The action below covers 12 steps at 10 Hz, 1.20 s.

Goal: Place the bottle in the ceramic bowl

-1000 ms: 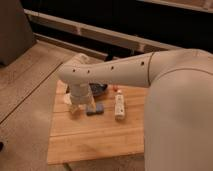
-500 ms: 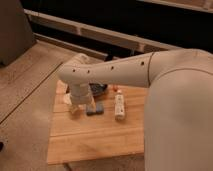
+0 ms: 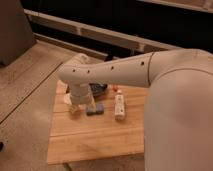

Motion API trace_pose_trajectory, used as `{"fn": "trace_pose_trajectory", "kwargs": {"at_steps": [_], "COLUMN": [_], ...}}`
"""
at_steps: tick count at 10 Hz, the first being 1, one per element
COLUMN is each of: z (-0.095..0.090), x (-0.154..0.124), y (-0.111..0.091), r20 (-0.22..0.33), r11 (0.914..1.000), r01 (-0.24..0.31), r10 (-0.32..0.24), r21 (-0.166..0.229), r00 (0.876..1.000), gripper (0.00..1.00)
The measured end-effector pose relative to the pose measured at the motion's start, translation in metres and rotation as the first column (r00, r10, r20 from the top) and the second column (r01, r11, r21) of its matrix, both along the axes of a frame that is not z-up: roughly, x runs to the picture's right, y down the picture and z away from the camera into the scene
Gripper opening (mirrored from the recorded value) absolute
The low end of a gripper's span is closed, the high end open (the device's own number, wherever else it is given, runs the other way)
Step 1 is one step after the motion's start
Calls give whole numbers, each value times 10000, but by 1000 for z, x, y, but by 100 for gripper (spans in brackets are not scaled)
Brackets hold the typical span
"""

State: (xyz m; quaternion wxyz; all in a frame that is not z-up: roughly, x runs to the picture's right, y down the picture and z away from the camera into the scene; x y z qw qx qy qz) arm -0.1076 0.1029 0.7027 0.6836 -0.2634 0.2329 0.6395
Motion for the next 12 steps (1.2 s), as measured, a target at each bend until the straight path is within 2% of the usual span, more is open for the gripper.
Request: {"fn": "trace_pose_trajectory", "kwargs": {"at_steps": [2,4,5,6,7,8,9,10,12], "z": [0,2,3,3,2,-1,-4,-6,-6], "x": [1,5,5,5,5,6,7,10,7], "y": [-2,-15,-27,-47,-58,-67,-71,-73,-73], "r20": [-55,-209,-183,-11,115,294,404,466,503], "r11": [9999,9956,9866,9651,9493,9283,9158,9069,9071], "r01": [46,50,24,58,98,120,64,21,34], "r10": [-45,-30,6,-57,-142,-247,-247,-240,-270], "r21": [148,931,1631,2619,3141,3718,4017,4213,4208], "r00": [10000,9998,9998,10000,9998,9993,9989,9986,9984], "gripper": [65,65,65,65,65,65,65,65,65]}}
